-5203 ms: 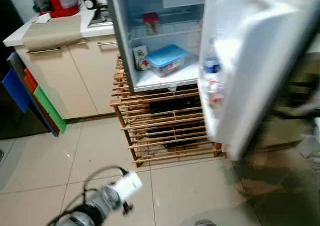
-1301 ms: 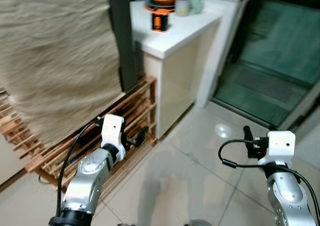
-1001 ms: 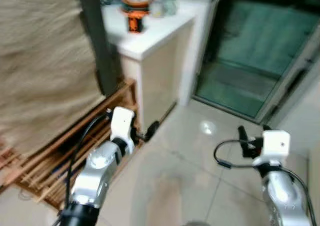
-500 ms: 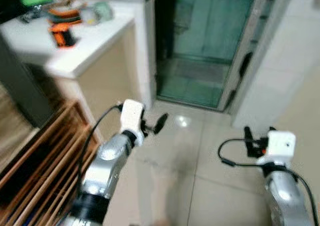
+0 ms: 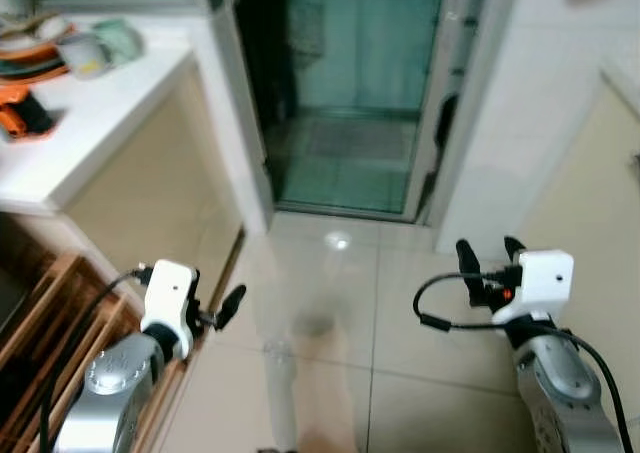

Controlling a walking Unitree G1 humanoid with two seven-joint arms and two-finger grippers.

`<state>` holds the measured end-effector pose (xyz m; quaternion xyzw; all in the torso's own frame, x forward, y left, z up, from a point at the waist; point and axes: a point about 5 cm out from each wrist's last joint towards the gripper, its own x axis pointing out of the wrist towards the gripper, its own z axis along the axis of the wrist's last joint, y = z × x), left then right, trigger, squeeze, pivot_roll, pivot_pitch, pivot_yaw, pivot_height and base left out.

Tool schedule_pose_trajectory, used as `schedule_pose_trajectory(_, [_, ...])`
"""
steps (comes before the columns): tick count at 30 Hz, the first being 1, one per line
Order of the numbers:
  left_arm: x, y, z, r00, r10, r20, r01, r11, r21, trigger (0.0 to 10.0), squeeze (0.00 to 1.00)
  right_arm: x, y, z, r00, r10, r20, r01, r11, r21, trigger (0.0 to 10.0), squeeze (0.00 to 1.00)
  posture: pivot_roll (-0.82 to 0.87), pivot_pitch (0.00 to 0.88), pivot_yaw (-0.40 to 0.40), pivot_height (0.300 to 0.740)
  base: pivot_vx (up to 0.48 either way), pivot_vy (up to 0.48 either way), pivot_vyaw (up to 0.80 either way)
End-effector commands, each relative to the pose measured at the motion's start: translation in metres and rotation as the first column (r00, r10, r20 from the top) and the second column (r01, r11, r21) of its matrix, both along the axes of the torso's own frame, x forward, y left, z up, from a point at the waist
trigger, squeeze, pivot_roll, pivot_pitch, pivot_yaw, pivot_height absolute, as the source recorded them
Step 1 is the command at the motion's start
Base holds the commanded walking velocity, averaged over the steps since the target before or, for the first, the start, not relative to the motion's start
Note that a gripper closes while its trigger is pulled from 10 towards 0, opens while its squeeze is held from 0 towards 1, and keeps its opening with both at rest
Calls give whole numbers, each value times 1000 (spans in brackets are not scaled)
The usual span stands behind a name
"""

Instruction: Restocking fridge

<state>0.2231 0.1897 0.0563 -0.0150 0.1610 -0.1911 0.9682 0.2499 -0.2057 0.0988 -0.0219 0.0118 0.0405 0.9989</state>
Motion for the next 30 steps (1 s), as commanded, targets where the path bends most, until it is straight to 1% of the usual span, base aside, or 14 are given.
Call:
schedule_pose_trajectory(1, [9,6,17,995,66,75,-64,998,-26,10000,0,2,1,-4,1000,12,-23,-12,1000,17,10000,0,-172,7,17,740,0,0,0])
schedule_pose_trajectory(2, [14,-2,25,991,83,108,-81,996,-26,10000,0,3,-1,-7,999,0,-41,0,1000,3,10000,0,-160,13,-5,740,0,0,0])
schedule_pose_trajectory(3, [14,-2,25,991,83,108,-81,996,-26,10000,0,3,-1,-7,999,0,-41,0,1000,3,10000,0,-160,13,-5,740,0,0,0])
schedule_pose_trajectory(4, [15,-5,28,989,99,114,-94,994,-46,10000,0,3,-2,-7,999,0,-46,0,1000,10,10000,0,-154,19,-13,740,0,0,0])
schedule_pose_trajectory(5, [16,-10,32,987,125,101,-116,989,-91,10000,0,2,-1,-8,998,19,-55,-19,1000,8,10000,0,-152,26,-16,740,0,0,0])
schedule_pose_trajectory(6, [16,-10,32,987,125,101,-116,989,-91,10000,0,2,-1,-8,998,19,-55,-19,1000,8,10000,0,-152,26,-16,740,0,0,0])
schedule_pose_trajectory(7, [16,-13,30,989,123,82,-116,989,-93,10000,0,2,-2,-8,998,10,-62,-10,1000,13,10000,0,-153,30,-19,740,0,0,0])
schedule_pose_trajectory(9, [14,-16,27,991,111,70,-107,992,-65,10000,0,3,-4,-8,998,-15,-64,17,999,28,10000,0,-154,42,-22,740,0,0,0])
schedule_pose_trajectory(13, [16,-16,28,991,112,77,-107,992,-61,10000,0,0,-4,-11,997,-36,-73,39,998,46,10000,0,-157,54,-15,740,0,0,0])
schedule_pose_trajectory(18, [19,-14,31,989,123,78,-119,991,-62,10000,0,-3,-3,-12,996,-48,-75,51,998,45,10000,0,-159,62,-10,740,0,0,0])
schedule_pose_trajectory(23, [19,-13,33,987,134,83,-129,990,-63,10000,0,-3,0,-12,996,-40,-78,44,998,47,10000,0,-155,75,-11,740,0,0,0])
schedule_pose_trajectory(29, [19,-19,38,986,138,93,-133,989,-56,10000,0,-4,0,-15,995,-40,-92,43,998,36,10000,0,-149,78,-10,740,0,0,0])
schedule_pose_trajectory(30, [19,-18,38,984,148,95,-145,989,-38,10000,0,-4,0,-15,995,-41,-92,44,999,31,10000,0,-149,80,-11,740,0,0,0])
